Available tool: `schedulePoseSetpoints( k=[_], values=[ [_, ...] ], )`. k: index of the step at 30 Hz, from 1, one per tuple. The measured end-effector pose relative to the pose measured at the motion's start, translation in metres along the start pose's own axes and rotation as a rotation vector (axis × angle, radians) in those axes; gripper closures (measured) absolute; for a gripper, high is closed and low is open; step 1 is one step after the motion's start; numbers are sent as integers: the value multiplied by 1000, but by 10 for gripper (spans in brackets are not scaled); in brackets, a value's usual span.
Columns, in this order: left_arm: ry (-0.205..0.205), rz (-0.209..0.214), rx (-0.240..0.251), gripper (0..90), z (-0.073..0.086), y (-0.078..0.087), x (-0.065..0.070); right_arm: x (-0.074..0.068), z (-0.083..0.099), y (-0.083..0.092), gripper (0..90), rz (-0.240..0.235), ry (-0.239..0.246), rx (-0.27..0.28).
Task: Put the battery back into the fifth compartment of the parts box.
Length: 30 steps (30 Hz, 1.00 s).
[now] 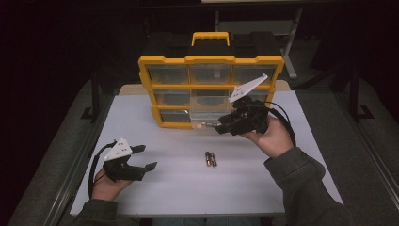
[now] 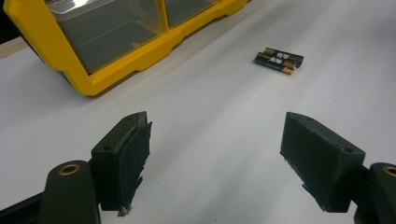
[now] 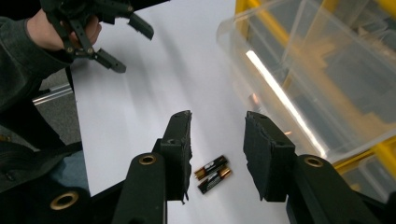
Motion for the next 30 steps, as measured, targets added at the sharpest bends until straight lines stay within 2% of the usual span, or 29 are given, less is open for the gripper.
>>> schedulePoseSetpoints(
  k=[7,9,10,13,16,19,24,30],
  values=[
    [0,0,5,232,0,1,0,-7,18,-13,576,2,-26,-15],
    [-21,-4,-15,232,0,3,-2,-7,23,-18,571,-2,-32,-21],
    [-11,-5,5,232,0,1,-1,-7,26,-21,568,0,-32,-26],
    [-2,-3,-2,232,0,1,-1,-5,34,-29,553,-1,-38,-38],
    [4,0,5,232,0,0,0,-6,41,-36,548,-9,-64,-47],
    [-14,-3,-2,232,1,1,-2,-4,50,-46,546,0,-71,-61],
    [-3,-2,-4,232,1,2,-1,-2,63,-59,542,23,-81,-85],
    [4,-4,-4,234,2,3,-2,0,76,-76,543,30,-105,-97]
  ],
)
Point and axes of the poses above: each handheld gripper's, and its own axes: y roughly backward along the jaws, z roughly out of its underside, x roughly to its right, the point moved 5 cm from there along -y, roughly forward along the jaws, and after that the axes turned 6 degrees about -y, right-handed, at the moved point
